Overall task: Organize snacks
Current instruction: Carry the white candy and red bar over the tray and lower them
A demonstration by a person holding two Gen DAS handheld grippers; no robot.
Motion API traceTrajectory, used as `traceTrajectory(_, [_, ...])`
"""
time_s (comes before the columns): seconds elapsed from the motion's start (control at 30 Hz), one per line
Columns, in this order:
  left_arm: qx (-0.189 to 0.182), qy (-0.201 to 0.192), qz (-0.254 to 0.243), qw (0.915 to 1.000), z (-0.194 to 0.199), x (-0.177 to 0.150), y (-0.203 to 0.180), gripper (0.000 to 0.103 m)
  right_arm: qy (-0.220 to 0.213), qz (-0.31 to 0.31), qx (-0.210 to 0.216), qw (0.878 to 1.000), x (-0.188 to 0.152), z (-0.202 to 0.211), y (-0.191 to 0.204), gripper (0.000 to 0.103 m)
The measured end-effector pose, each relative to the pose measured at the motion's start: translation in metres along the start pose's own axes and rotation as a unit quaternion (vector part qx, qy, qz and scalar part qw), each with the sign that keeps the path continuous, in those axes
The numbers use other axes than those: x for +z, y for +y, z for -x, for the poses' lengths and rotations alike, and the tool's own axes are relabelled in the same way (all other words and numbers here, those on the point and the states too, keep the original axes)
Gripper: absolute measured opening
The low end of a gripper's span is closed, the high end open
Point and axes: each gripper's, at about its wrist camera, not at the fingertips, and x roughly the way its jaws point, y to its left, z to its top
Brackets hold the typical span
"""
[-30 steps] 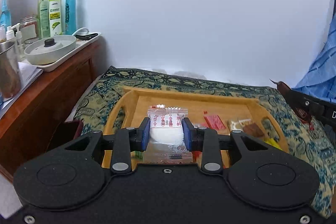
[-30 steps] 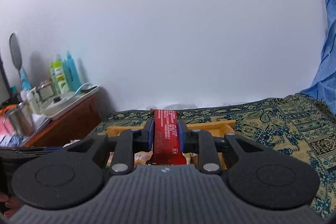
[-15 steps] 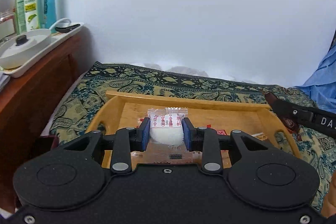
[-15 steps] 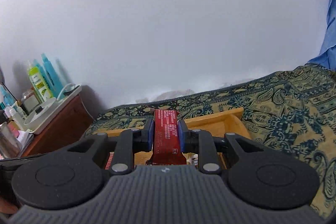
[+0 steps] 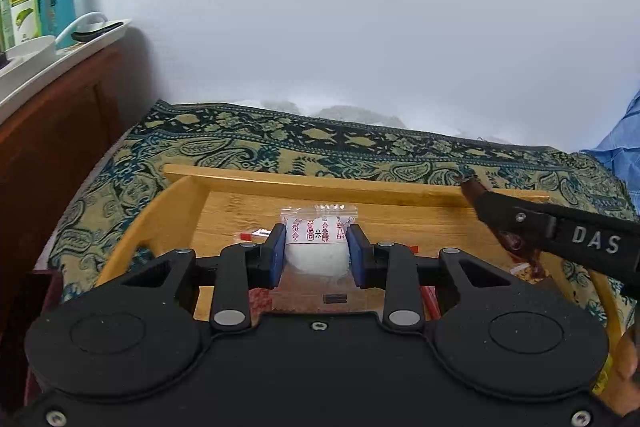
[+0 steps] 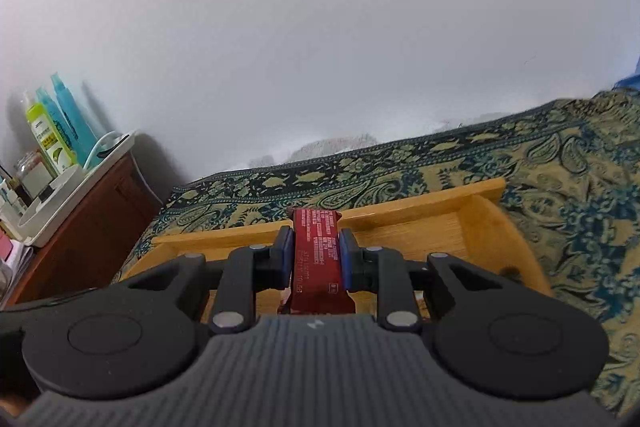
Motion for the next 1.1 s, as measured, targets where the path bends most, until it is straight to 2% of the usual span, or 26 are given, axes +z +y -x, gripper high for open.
traceTrajectory(0.47, [0.012, 0.023, -0.007, 0.9996, -0.033, -0.007, 0.001, 0.031, 0.017, -0.003, -0.02, 1.0, -0.005, -0.029, -0.003, 0.028])
traceTrajectory(1.1, [0.011, 0.02, -0.014, 0.9996, -0.036, -0.007, 0.003, 0.031, 0.039, -0.023, -0.019, 0.999, -0.008, -0.039, -0.01, 0.029])
